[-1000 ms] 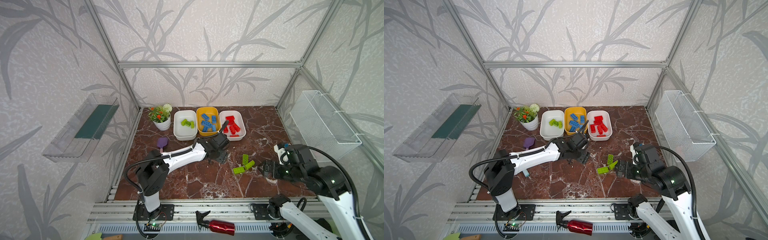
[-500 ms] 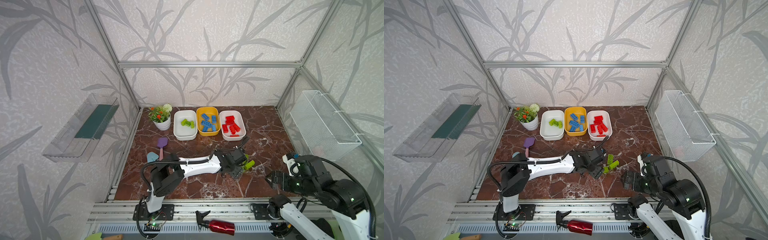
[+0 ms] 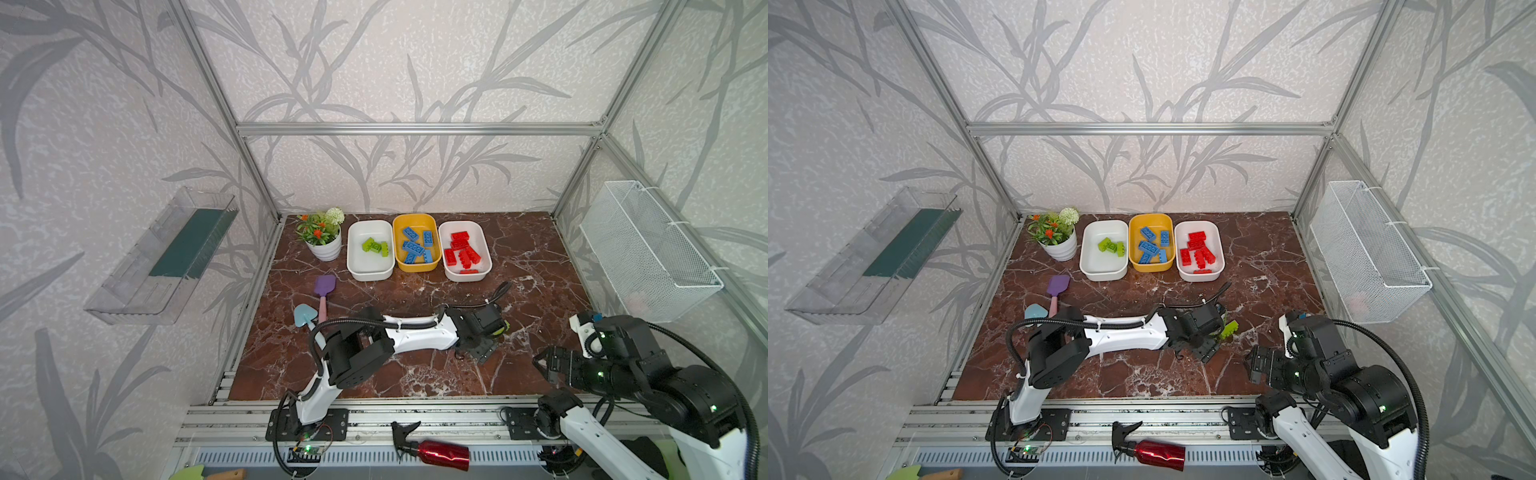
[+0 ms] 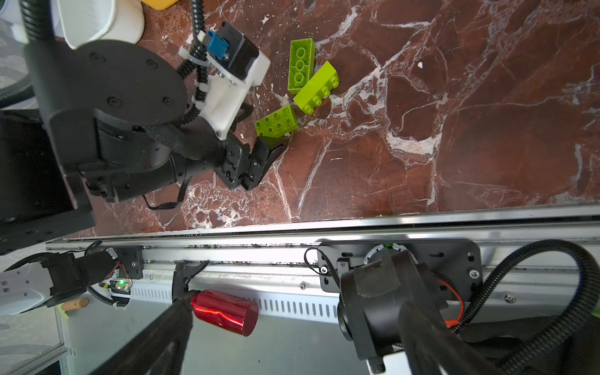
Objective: Sort the legos into containers by color
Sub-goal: 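Reach the left gripper back to the green bricks and grasp another 2x4 brick, then carry the green 2x4 brick with the left gripper into the white bin and release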
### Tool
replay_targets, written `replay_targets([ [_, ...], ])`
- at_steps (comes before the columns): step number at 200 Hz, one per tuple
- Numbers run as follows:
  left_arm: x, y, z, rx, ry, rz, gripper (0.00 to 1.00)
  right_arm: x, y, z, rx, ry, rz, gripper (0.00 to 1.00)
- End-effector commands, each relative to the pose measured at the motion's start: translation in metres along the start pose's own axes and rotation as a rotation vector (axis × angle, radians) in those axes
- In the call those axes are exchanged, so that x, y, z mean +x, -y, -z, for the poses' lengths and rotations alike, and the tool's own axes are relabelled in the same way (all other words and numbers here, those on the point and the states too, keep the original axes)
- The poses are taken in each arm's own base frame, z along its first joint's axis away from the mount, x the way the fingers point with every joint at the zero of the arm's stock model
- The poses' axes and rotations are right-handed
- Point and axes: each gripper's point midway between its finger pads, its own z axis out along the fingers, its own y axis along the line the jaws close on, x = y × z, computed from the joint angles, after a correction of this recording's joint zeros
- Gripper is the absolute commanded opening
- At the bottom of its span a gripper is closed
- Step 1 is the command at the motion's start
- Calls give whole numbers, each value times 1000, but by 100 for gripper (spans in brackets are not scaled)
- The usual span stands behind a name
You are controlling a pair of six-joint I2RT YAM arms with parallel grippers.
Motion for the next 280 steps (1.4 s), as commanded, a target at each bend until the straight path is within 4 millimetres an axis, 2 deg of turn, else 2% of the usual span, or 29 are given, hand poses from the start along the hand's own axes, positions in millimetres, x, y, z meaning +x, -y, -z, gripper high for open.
replay_targets([
  [1, -3, 2, -9, 8, -6, -25, 80, 2, 2, 6, 8, 1, -18, 99],
  [24, 2, 1, -12, 9, -27, -33, 69, -1, 1, 5, 12, 6, -20, 99],
  [55, 5, -3, -13, 4, -44, -54, 40, -9, -3, 0, 14, 5, -15, 99],
  [75, 5, -9, -9, -6, -46, -52, 27, -15, -7, -4, 9, 3, -7, 99],
  [108, 2, -24, 9, -27, -26, -19, 24, -31, -18, -10, 3, 12, 10, 99],
  [135, -4, -47, 35, -65, 13, 30, 24, -46, -25, -19, 4, 23, 24, 99],
  [171, -14, -93, 76, -120, 81, 134, 21, -69, -42, -35, -14, 24, 46, 99],
  [195, -22, -131, 105, -151, 133, 236, 22, -84, -55, -49, -37, 13, 61, 99],
  [211, -27, -163, 123, -194, 161, 307, 22, -93, -64, -58, -55, 5, 68, 99],
  [236, -30, -211, 142, -245, 187, 395, 22, -107, -76, -71, -75, -3, 79, 99],
  [280, -30, -285, 159, -294, 202, 517, 22, -130, -89, -86, -87, 4, 83, 99],
])
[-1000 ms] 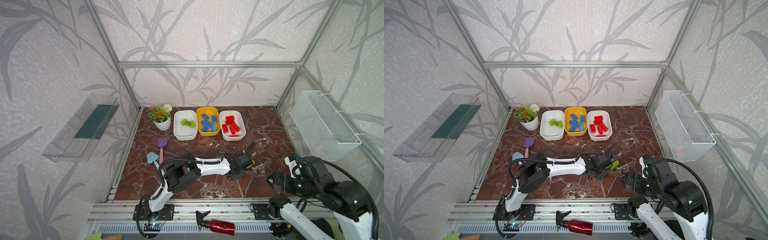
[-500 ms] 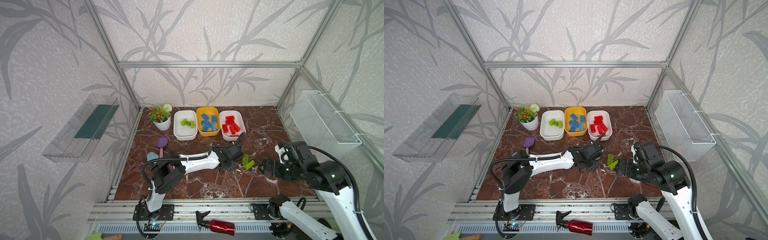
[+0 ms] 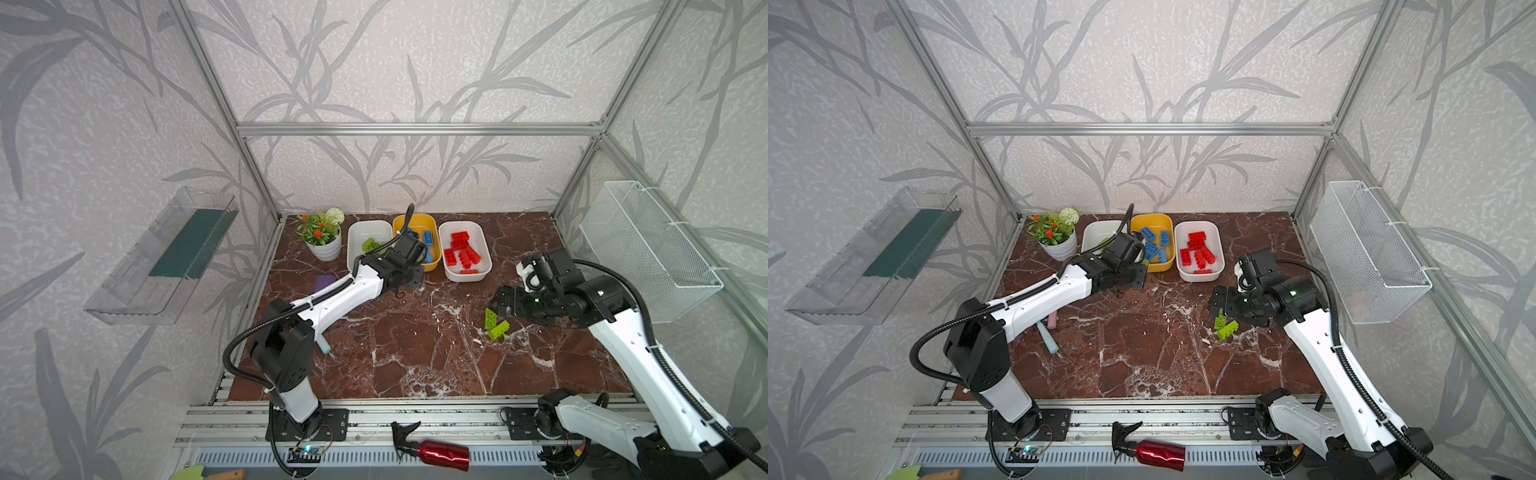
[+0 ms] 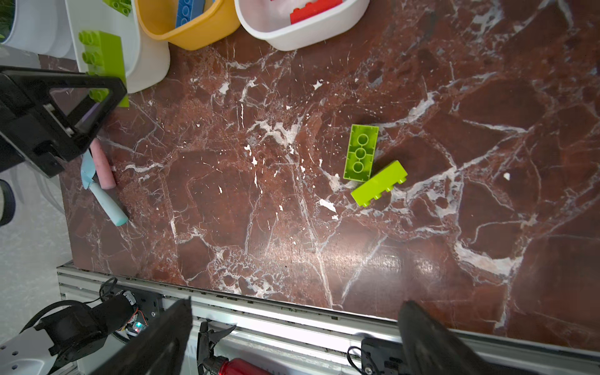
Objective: Sort the legos into containers by color
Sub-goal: 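Carry the green 2x4 brick with the left gripper into the white bin and release, then move the left gripper back while the right gripper lowers onto the two green bricks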
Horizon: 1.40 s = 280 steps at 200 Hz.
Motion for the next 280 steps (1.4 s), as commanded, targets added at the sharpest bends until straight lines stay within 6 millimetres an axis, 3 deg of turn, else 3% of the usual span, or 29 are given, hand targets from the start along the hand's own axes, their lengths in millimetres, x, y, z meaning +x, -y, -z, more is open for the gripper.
replay_targets([
  [1, -22, -24, 8, -16, 15, 39, 22, -22, -15, 3, -51, 57, 23, 99],
  [56, -46, -89, -24, -69, -17, 164, 22, -45, -21, -11, -46, 68, 5, 99],
  [111, -47, -147, -68, -168, -111, 331, 23, -61, -22, -26, -37, 65, -27, 99],
  [131, -45, -158, -78, -187, -132, 362, 31, -65, -23, -29, -32, 58, -33, 99],
  [144, -43, -162, -83, -196, -148, 371, 42, -68, -23, -30, -26, 59, -34, 99],
  [160, -40, -165, -86, -210, -168, 372, 74, -69, -23, -29, -19, 52, -30, 99],
  [177, -44, -164, -82, -207, -160, 379, 98, -67, -22, -27, -6, 39, -28, 99],
  [211, -59, -155, -61, -170, -106, 411, 99, -55, -12, -21, 30, 25, -10, 99],
  [238, -64, -143, -37, -155, -39, 430, 99, -39, 13, -24, 119, 13, -5, 99],
  [280, -38, -101, 8, -152, 31, 357, 99, -15, 28, -29, 136, -19, 16, 99],
])
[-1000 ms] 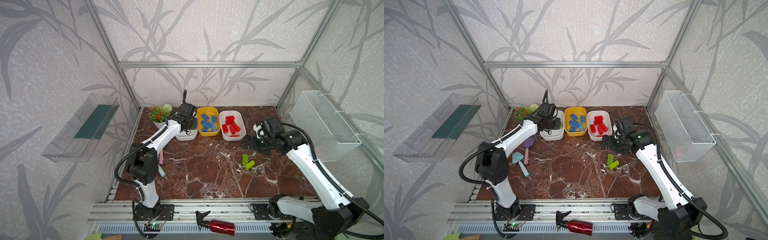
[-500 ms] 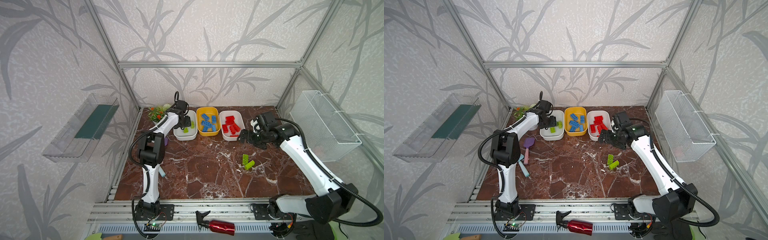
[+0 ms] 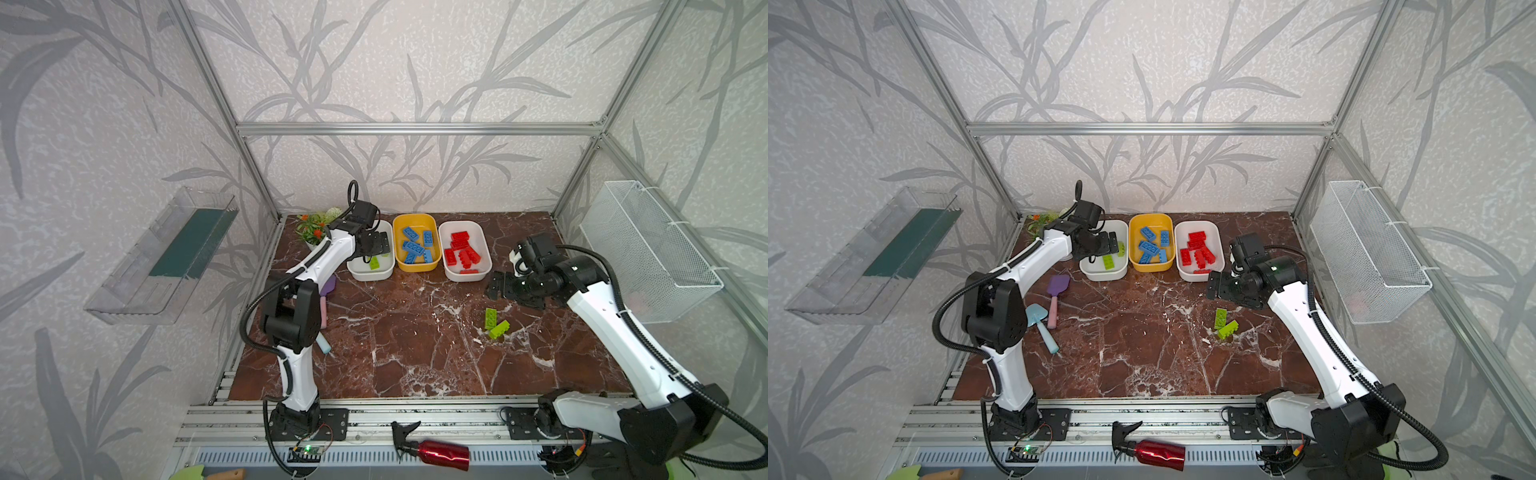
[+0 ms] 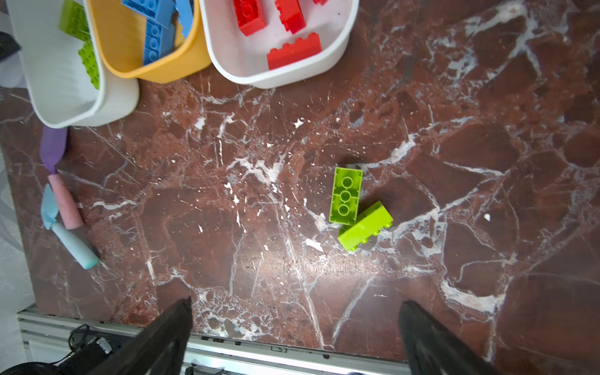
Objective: Sort the legos into containers by color
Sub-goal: 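Move the left gripper back while the right gripper lowers onto the two green bricks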
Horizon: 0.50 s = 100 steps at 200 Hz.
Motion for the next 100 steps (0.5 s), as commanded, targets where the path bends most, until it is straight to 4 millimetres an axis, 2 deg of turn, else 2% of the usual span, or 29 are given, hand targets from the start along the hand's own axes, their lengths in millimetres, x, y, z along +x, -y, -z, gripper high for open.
replay_targets([
  [1, 11, 18, 39, 22, 92, -26, 99, 15, 14, 0, 36, -20, 26, 99],
  [31, 60, 31, 63, 62, 125, -42, 99, 28, 19, -10, 36, -53, 35, 99],
  [49, 80, 34, 78, 85, 160, -32, 99, 34, 24, -19, 48, -74, 26, 100],
  [69, 96, 31, 94, 91, 190, -35, 99, 38, 26, -30, 52, -94, 16, 99],
  [100, 111, 12, 117, 72, 229, -16, 99, 36, 28, -43, 59, -92, 17, 96],
])
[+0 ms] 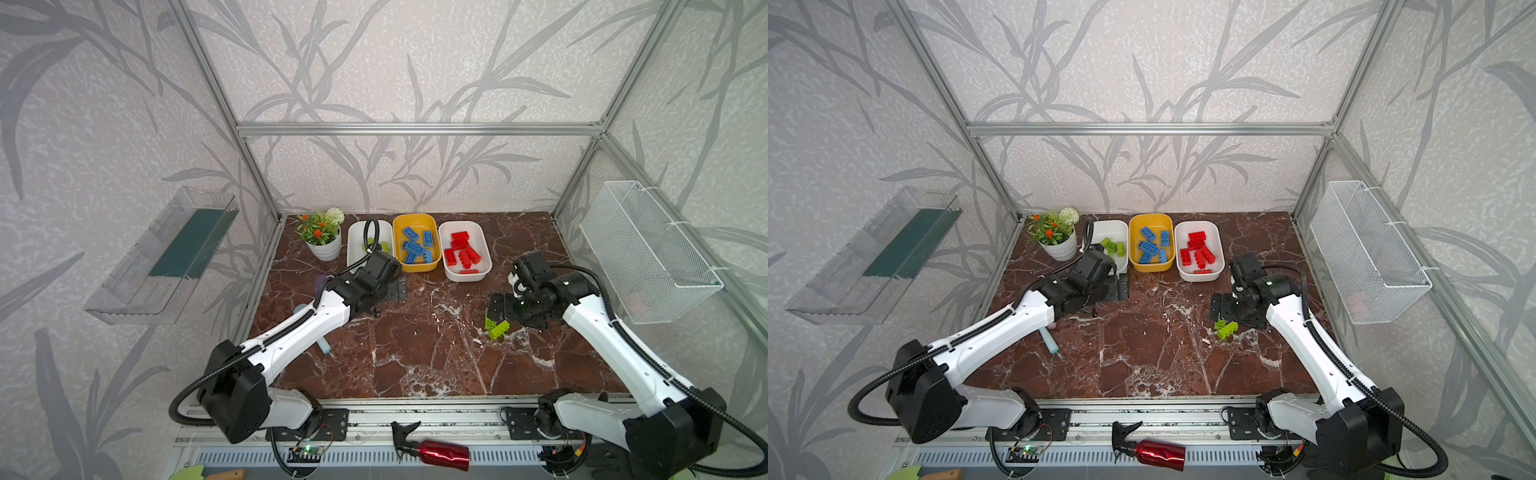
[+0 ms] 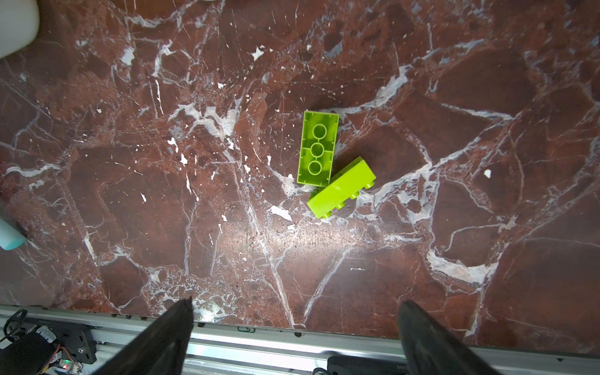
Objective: Sort the legos into containers by color
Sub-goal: 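Move the left gripper back while the right gripper lowers onto the two green bricks, then grasp a green brick with the right gripper and carry it to the white bin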
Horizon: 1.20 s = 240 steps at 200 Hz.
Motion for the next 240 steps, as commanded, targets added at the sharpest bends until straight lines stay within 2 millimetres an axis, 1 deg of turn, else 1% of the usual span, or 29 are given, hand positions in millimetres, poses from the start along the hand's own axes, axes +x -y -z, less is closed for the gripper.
replay_targets([
  [1, -7, -16, 24, -40, 95, 66, 99, -7, 0, -8, -2, 21, 3, 96],
  [31, 9, -34, 42, -39, 112, 96, 99, -10, -1, -26, -11, 16, -14, 91],
  [54, 18, -47, 51, -41, 126, 109, 99, -14, -2, -41, -9, -1, -28, 84],
  [90, 22, -61, 62, -52, 162, 115, 99, -22, -2, -65, 23, -46, -45, 73],
  [110, 20, -66, 65, -68, 188, 113, 99, -28, 1, -81, 60, -62, -49, 68],
  [137, 15, -71, 67, -90, 215, 100, 99, -35, 12, -95, 143, -119, -85, 65],
  [173, 8, -70, 68, -106, 240, 47, 99, -44, 21, -111, 200, -137, -85, 64],
  [195, 3, -71, 68, -124, 246, 21, 99, -46, 24, -117, 205, -147, -98, 61],
  [199, 2, -71, 68, -124, 247, 17, 99, -43, 27, -124, 218, -170, -100, 60],
  [212, -2, -70, 68, -129, 255, 2, 99, -43, 27, -130, 218, -181, -100, 58],
  [225, -6, -70, 68, -131, 265, -8, 99, -42, 26, -135, 215, -189, -105, 54],
  [240, -10, -72, 67, -130, 267, -12, 99, -41, 28, -140, 221, -199, -107, 45],
])
